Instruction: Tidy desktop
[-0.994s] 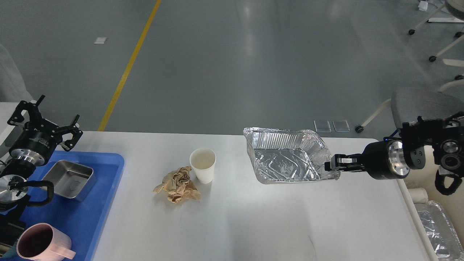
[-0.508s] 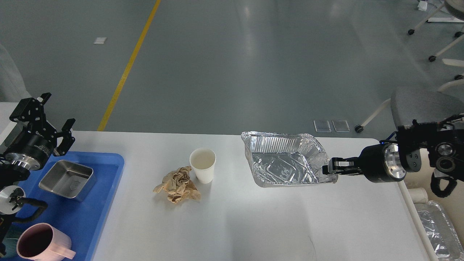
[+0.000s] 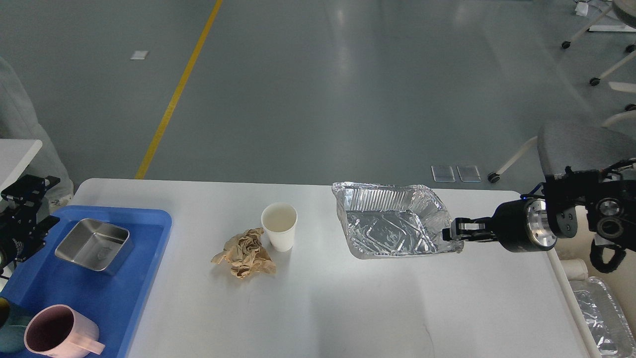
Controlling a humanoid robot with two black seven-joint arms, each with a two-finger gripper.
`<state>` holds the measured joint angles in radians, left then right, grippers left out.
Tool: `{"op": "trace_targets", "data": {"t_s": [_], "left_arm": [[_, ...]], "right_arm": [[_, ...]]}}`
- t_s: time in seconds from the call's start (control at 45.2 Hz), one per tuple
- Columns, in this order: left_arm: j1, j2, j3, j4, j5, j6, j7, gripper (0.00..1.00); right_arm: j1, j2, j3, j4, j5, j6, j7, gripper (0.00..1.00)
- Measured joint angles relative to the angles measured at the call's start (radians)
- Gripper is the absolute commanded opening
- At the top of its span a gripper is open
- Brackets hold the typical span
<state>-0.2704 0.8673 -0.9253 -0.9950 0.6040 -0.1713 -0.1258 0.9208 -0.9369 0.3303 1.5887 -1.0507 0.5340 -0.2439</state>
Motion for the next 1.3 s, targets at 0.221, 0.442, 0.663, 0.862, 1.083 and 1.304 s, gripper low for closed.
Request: {"op": "trace_targets", "data": {"t_s": [0.221, 0.442, 0.663, 0.862, 1.083, 1.304], "left_arm": [[0.001, 0.113, 0.008, -0.032, 0.008, -0.001, 0.000, 0.97], [0.007, 0.275, 0.038, -0.201, 0.112, -0.070, 0.001, 0.97], [0.046, 0.446, 0.053, -0.397, 0.168, -0.088, 0.002, 0.96], [0.055, 0.546, 0.083, -0.505, 0.221, -0.090, 0.013, 0.96], [0.056, 0.618, 0.130, -0.574, 0.224, -0.093, 0.033, 0.94], [0.044, 0.649, 0.134, -0.584, 0.224, -0.100, 0.088, 0.91]], "right_arm": [[0.000, -0.002, 0.004, 0.000, 0.000, 0.000, 0.000, 0.00], [-0.001, -0.001, 0.004, 0.001, 0.001, 0.000, 0.000, 0.00], [-0.001, -0.005, 0.006, 0.001, 0.000, 0.000, 0.000, 0.00], [-0.001, -0.006, 0.006, 0.001, 0.000, 0.000, 0.000, 0.00], [-0.001, -0.001, 0.007, 0.001, 0.000, 0.000, 0.000, 0.00], [-0.001, 0.000, 0.008, 0.000, -0.001, -0.004, 0.000, 0.00]]}}
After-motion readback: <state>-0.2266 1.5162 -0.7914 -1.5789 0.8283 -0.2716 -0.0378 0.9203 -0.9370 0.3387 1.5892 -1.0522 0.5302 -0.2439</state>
